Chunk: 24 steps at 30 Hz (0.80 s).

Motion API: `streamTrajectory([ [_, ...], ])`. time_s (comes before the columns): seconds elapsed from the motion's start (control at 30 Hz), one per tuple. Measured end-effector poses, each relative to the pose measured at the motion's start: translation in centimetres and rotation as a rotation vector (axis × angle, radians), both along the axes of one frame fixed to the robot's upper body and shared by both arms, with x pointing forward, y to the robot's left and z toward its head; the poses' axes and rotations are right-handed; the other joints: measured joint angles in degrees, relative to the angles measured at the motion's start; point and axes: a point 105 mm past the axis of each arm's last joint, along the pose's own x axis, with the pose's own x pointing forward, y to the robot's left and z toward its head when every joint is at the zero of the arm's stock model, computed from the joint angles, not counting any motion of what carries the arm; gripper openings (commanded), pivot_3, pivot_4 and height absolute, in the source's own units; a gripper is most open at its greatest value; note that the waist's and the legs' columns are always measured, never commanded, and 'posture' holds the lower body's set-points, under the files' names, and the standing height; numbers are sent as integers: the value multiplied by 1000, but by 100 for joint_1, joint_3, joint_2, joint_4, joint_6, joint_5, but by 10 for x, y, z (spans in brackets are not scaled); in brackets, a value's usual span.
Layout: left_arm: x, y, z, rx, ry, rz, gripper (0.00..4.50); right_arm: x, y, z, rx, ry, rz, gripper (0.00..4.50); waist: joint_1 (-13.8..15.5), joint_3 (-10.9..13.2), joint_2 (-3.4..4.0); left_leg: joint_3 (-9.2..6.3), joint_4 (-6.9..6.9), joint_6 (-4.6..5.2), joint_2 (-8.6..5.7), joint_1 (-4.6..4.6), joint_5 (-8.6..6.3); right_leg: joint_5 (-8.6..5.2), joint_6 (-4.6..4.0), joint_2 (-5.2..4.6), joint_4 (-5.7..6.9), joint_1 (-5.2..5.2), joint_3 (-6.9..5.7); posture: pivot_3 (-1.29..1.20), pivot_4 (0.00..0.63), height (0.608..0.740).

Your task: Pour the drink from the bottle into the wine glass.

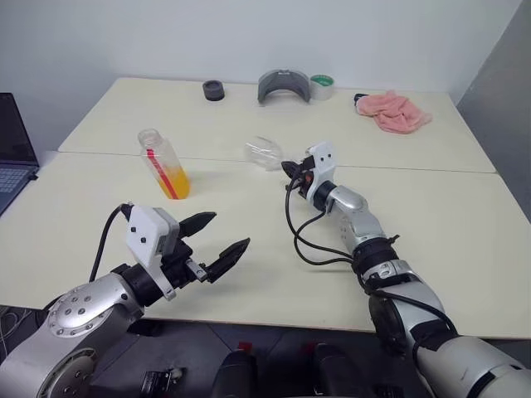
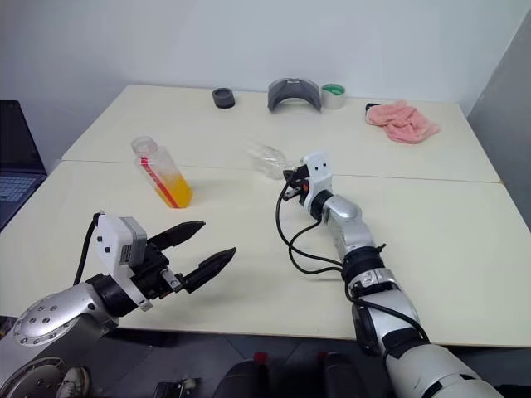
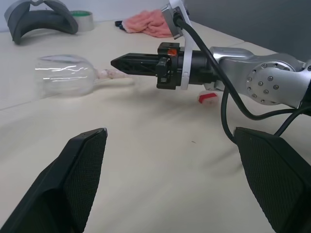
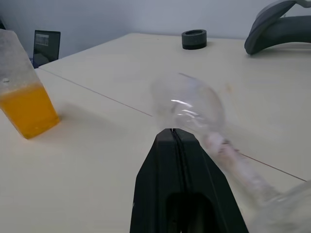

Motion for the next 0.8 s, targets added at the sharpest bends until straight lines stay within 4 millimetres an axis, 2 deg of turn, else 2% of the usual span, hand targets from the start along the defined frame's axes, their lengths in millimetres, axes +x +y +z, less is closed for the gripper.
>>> streamTrajectory([
  [0.23,1,0,0,-4,-8,3,4500,0,-5,-1,-80,-25,0,18,-10,0,0,-2,-10,-1,5,4,1,-6,-10,1,0,0,-1,0,150,740],
  [0.37,3,-1,1,-5,-13,-5,4500,-3,-1,0,-159,-60,23,18,-24,0,0,-2,-10,-2,5,5,1,-6,-10,5,1,0,-1,0,150,740],
  [0.5,4,0,-1,-3,-1,-3,4500,-10,9,2,-218,-76,104,904,-37,0,0,-3,-11,-2,5,4,1,-6,-10,4,0,-1,-2,0,150,740],
  [0.63,4,0,-1,-3,-2,2,4500,-18,15,9,-278,-103,192,2334,-36,0,0,-2,-11,-2,4,4,1,-6,-10,4,0,-1,-2,0,150,740],
  [0.8,5,1,-2,-3,-1,9,4500,-17,16,15,-305,-111,202,4109,-39,0,0,-2,-11,-2,5,4,1,-6,-10,4,0,-1,-1,0,150,740],
])
